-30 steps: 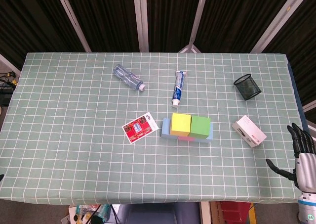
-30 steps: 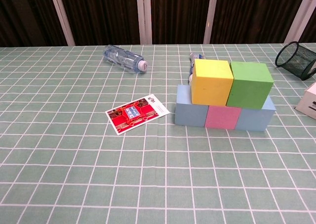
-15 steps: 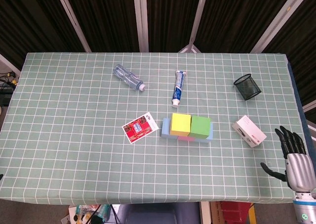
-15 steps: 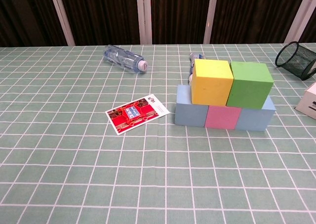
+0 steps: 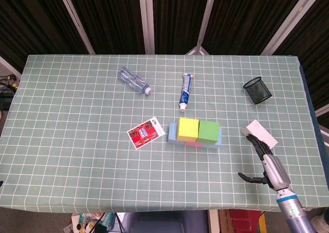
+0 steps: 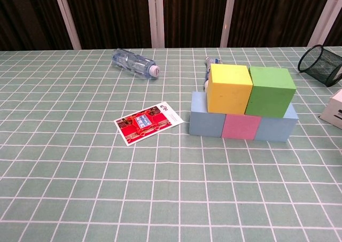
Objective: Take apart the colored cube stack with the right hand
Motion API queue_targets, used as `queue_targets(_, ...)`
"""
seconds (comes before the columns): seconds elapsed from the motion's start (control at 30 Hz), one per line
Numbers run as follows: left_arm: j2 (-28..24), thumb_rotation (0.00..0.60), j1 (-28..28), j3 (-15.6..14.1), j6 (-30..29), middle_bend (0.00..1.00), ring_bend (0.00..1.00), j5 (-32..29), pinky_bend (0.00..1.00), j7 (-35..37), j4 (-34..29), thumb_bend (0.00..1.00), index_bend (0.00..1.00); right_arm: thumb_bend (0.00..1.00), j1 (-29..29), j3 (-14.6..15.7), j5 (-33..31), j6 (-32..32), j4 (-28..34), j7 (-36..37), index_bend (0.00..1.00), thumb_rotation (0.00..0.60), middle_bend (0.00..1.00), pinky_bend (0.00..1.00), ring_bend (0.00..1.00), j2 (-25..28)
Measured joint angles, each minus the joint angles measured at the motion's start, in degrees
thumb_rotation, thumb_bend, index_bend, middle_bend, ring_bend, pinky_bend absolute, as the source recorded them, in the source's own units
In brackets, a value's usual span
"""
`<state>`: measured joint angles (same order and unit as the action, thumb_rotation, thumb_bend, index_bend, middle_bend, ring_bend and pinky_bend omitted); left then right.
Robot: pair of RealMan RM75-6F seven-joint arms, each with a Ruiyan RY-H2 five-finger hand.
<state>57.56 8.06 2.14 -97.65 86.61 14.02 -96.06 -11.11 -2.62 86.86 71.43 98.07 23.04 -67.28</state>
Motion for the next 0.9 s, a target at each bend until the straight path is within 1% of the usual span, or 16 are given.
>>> queue_targets(0.17,0.0,0.6,0.0,0.1,0.0,0.0,0.0,-0.1,0.0,-0.1,-0.1,0.18,0.07,0.18,-3.1,-2.2,-7.2,-5.3,-0.3,-4.5,0.03,0.6,0.0,0.0,0.04,-3.3)
queue_targets(0.27,0.1,0.6,0.0,0.0,0.0,0.0,0.0,0.0,0.0,-0.4,-0.1,0.18,0.07,0.18,-4.7,-3.6,-11.2,-7.4,-0.3,-7.4,0.03,0.6,0.0,0.0,0.04,-5.0)
queue_targets(0.47,0.1,0.6,-0.1,0.0,0.1,0.0,0.0,0.0,0.0,-0.9,-0.2,0.18,0.07,0.18,-7.7,-5.7,-16.8,-10.8,0.3,-12.2,0.03,0.6,0.0,0.0,0.04,-7.6)
queue_targets(0.7,0.0,0.6,0.0,0.2,0.0,0.0,0.0,-0.3,0.0,-0.8,-0.3,0.18,0.07,0.18,-11.2,-8.0,-22.6,-12.4,-1.3,-18.9,0.03,0.6,0.0,0.0,0.04,-11.7)
queue_targets(0.9,0.0,0.6,0.1,0.3,0.0,0.0,0.0,-0.5,0.0,-0.8,-0.3,0.18,0.07,0.18,-13.7,-10.1,-26.6,-13.3,-2.4,-21.6,0.03,0.6,0.0,0.0,0.04,-14.0)
